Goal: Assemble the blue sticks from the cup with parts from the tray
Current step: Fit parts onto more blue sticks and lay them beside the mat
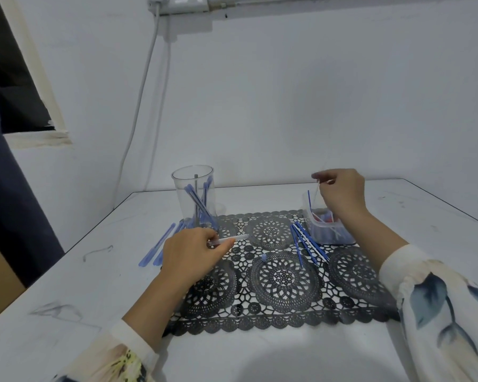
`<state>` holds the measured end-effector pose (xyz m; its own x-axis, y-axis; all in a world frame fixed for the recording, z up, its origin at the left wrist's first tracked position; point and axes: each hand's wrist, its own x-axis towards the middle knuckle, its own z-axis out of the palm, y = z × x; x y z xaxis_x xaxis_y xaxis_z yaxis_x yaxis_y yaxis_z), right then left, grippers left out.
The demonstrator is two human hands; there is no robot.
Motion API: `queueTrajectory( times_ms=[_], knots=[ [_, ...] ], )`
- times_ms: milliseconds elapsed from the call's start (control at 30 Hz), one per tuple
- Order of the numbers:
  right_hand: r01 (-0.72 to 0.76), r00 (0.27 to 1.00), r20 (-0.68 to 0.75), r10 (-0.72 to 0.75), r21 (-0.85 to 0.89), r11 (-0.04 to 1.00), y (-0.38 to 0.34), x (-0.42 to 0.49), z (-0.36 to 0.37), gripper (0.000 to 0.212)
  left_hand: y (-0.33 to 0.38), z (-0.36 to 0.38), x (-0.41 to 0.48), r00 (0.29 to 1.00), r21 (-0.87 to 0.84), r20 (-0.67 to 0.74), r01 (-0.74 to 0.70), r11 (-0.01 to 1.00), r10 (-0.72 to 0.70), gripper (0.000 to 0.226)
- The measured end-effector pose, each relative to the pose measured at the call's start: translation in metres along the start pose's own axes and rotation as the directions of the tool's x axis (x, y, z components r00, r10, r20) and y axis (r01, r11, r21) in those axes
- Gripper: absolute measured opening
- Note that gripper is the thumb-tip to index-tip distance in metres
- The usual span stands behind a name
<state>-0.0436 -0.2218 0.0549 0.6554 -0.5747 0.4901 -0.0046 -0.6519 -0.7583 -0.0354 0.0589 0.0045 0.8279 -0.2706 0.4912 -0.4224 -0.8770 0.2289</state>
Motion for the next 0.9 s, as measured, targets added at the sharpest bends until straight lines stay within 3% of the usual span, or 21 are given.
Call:
queueTrajectory(
  times_ms=[67,333,500,567,700,900],
  knots=[
    [0.066,0.998,-0.016,-0.066,0.002,0.998,-0.005,-0.003,0.000,0.036,0.000,0.000,-0.001,1.000,0.000,-0.003,0.000,1.000,0.000,0.047],
    [0.353,0.935,0.063,-0.349,-0.060,0.934,-0.014,-0.028,0.015,0.014,-0.001,0.000,0.001,1.000,0.003,0.003,0.011,1.000,-0.011,0.047],
    [0.649,0.759,0.101,-0.643,-0.044,0.759,-0.008,-0.056,0.037,0.012,0.000,0.001,0.000,1.000,0.005,0.004,0.007,1.000,-0.007,0.047],
    [0.722,0.687,0.150,-0.711,-0.025,0.692,-0.002,-0.064,0.041,0.025,0.000,0.000,0.000,1.000,0.000,0.007,0.009,1.000,-0.009,0.047],
    [0.780,0.614,0.263,-0.744,-0.060,0.623,0.002,-0.071,0.044,0.068,-0.001,0.000,0.000,1.000,-0.023,0.002,0.022,0.999,-0.022,0.047],
    [0.815,0.577,0.320,-0.752,-0.159,0.558,0.013,-0.072,0.048,0.083,-0.001,-0.001,0.001,0.999,-0.018,-0.012,0.045,0.999,-0.045,0.048]
  ],
)
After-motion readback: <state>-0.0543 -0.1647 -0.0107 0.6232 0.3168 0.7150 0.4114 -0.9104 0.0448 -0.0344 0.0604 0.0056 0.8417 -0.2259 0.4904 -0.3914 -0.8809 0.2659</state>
